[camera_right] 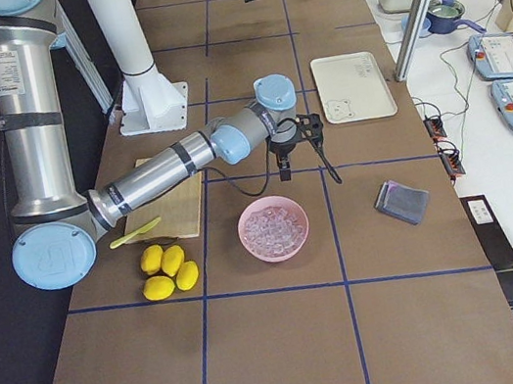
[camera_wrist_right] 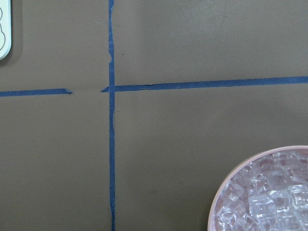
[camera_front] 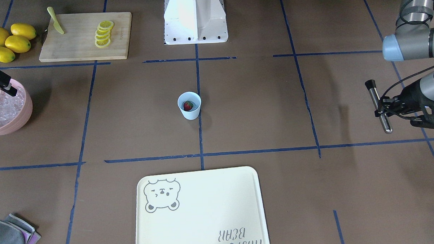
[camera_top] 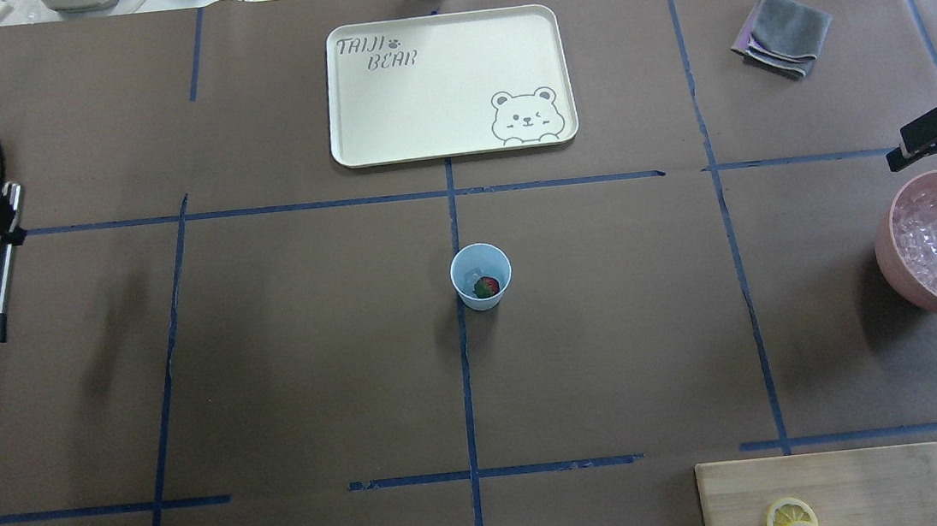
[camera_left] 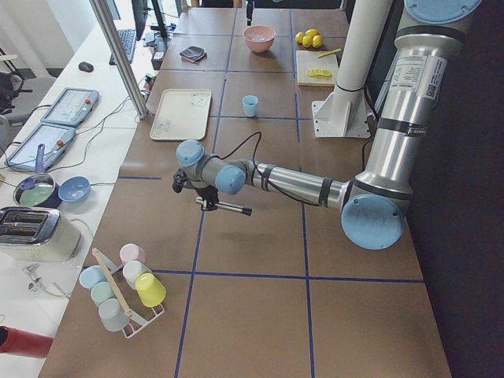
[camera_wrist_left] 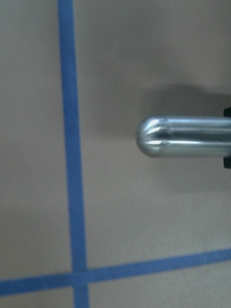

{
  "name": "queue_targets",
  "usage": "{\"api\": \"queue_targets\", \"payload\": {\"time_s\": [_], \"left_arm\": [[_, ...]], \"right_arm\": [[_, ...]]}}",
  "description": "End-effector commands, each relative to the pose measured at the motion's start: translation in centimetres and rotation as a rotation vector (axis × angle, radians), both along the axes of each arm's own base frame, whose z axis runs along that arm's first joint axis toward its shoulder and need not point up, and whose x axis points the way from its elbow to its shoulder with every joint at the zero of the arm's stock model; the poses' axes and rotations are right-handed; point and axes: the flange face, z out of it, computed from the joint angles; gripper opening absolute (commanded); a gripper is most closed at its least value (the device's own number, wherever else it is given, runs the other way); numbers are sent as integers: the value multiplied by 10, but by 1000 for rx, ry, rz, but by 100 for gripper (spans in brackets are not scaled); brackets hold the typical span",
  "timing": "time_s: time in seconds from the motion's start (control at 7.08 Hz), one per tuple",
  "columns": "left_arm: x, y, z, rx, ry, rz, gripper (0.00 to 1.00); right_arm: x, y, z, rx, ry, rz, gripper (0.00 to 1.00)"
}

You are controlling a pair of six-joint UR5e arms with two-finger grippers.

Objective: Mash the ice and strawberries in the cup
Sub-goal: 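Carry the metal pestle with the left gripper over the blue cup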

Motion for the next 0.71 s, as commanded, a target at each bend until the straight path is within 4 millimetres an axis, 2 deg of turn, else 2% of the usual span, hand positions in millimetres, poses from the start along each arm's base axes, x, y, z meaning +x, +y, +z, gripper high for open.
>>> {"api": "queue_targets", "payload": {"time_s": [0.0, 0.14, 0.28, 0.42, 0.57], "left_arm": [[78, 19, -163, 91, 131, 10, 0], [96, 49, -230, 220, 200, 44, 0], [139, 75, -289, 317, 275, 118, 1], [161, 81, -333, 465, 334, 90, 1], [169, 96, -353, 705, 436, -26, 1]], "right_arm": [[-2, -2, -2, 3, -2, -1, 100], [-2, -4, -2, 2, -1, -1, 100], [-3, -5, -1, 2, -1, -2, 100], [-5, -6, 1, -3, 0, -6, 100], [-5, -6, 1, -6, -4, -7, 100]]}}
